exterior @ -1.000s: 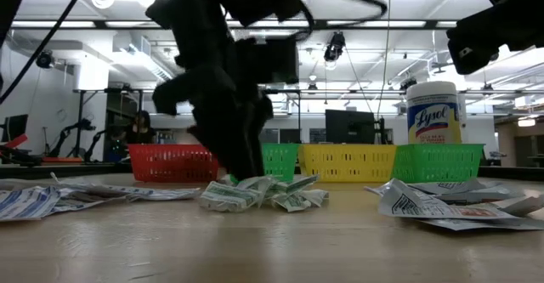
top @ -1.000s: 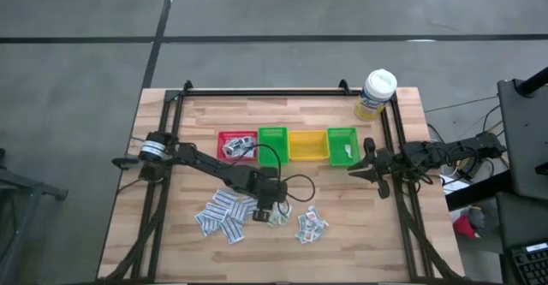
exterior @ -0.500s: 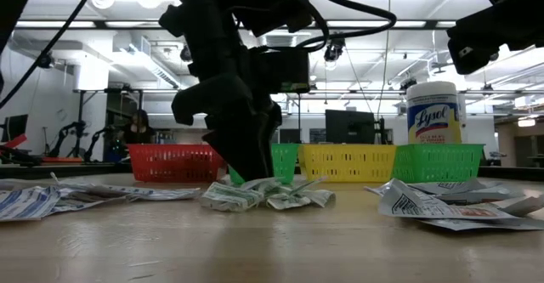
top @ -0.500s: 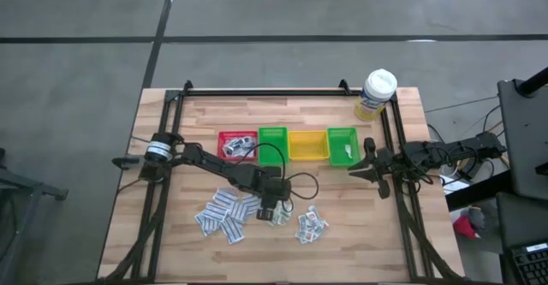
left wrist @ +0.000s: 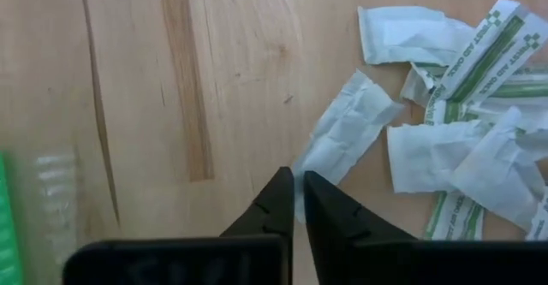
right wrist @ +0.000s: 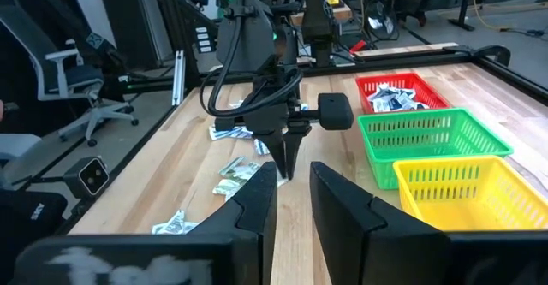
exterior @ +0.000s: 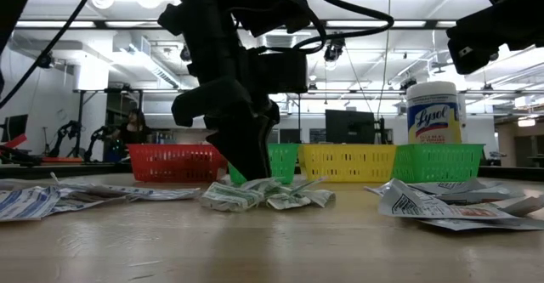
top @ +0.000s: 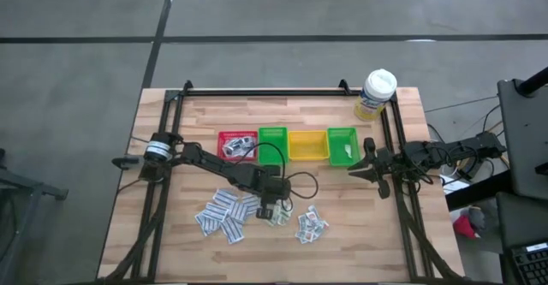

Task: Pick & Place First Aid Supplies
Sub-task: Put the green bandage into the right green basket

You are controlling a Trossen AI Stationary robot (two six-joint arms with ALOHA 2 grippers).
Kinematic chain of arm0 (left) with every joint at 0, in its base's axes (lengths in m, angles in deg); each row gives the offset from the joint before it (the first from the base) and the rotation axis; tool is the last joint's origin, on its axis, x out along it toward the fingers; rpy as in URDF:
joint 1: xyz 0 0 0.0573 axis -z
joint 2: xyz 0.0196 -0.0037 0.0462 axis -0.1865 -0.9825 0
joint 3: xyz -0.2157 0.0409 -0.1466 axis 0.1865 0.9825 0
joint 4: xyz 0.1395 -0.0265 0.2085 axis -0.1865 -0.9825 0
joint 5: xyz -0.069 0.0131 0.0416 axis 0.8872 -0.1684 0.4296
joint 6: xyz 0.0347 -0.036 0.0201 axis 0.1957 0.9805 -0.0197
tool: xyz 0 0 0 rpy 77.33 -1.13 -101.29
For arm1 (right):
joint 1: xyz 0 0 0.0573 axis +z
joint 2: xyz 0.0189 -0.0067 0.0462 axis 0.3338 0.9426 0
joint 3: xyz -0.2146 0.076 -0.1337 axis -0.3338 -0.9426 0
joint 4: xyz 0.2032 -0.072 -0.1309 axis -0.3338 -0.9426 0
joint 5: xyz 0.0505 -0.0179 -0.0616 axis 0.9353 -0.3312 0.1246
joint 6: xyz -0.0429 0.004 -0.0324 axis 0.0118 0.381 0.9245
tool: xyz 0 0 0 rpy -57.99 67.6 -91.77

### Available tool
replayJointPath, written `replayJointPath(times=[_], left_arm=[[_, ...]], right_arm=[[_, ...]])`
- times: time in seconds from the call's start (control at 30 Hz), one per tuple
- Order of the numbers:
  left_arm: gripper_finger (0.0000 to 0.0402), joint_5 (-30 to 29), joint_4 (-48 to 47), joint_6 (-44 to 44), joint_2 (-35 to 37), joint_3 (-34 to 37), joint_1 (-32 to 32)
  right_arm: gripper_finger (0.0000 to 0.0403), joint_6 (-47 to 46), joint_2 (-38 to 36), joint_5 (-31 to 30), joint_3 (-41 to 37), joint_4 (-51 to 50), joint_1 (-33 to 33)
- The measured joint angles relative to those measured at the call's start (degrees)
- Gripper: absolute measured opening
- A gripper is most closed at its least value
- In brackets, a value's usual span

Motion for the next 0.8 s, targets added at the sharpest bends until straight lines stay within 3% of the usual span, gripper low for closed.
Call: replayJointPath(times=[0.13, 0.8], left_arm=[[0.0002, -0.1, -0.2, -0.1, 0.1, -0.3, 0.0], [0.0001, -2.0, 0.4, 0.3, 0.3, 0.5, 0.0]], right_arm=[[0.0075, 0.0, 0.1, 0.0, 0.0, 0.0, 0.0], [0.0067, 0.0, 0.1, 0.0, 0.0, 0.0, 0.0]])
